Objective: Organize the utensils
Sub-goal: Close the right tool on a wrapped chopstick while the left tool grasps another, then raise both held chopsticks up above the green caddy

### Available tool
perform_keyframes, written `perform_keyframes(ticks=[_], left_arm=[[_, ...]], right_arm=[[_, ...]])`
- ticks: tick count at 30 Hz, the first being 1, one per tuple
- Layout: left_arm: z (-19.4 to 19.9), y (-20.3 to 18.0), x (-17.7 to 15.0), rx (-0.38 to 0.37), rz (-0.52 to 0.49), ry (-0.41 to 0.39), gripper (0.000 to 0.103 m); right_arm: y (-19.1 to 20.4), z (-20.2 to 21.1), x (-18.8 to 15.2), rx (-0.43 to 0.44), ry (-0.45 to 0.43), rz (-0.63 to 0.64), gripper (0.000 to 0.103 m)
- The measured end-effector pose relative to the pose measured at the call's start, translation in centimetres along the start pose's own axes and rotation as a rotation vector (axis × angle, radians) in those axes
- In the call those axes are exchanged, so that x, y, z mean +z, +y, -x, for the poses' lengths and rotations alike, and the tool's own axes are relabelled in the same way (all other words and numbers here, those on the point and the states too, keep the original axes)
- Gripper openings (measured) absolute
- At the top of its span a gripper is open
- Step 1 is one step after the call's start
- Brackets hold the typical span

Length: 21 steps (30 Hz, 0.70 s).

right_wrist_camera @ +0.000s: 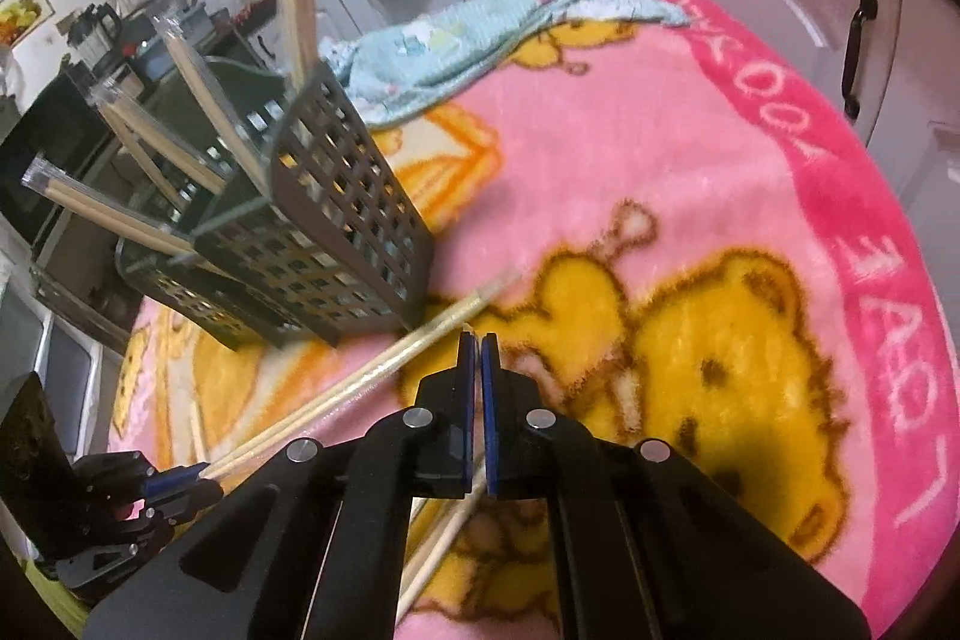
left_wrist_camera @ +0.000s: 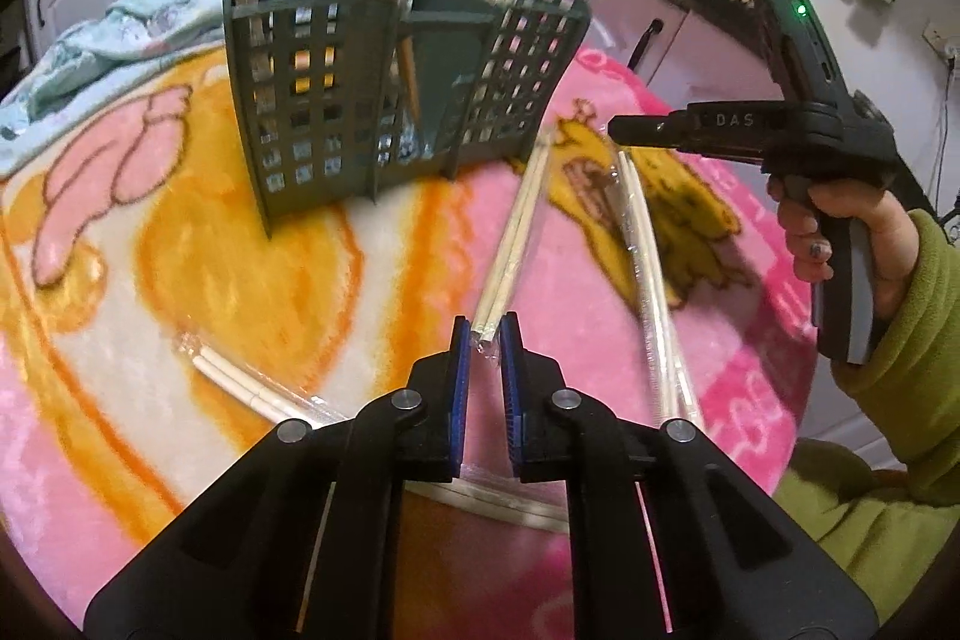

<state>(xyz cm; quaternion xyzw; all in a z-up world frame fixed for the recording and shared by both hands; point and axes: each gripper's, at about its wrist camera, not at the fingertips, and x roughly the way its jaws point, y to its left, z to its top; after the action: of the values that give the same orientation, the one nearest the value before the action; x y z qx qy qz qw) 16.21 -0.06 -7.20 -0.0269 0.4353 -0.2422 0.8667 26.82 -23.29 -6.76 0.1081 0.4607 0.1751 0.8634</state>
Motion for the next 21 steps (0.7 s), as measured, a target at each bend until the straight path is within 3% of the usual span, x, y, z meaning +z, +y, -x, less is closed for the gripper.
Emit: perform_keyframes(ticks=[21], left_arm=[[6.1, -2.0, 2.8, -0.001, -0.021, -0.207, 0.005]], right_arm=[[5.0, 6.8, 1.4, 0.059, -0.164, 0.123, 0.002]])
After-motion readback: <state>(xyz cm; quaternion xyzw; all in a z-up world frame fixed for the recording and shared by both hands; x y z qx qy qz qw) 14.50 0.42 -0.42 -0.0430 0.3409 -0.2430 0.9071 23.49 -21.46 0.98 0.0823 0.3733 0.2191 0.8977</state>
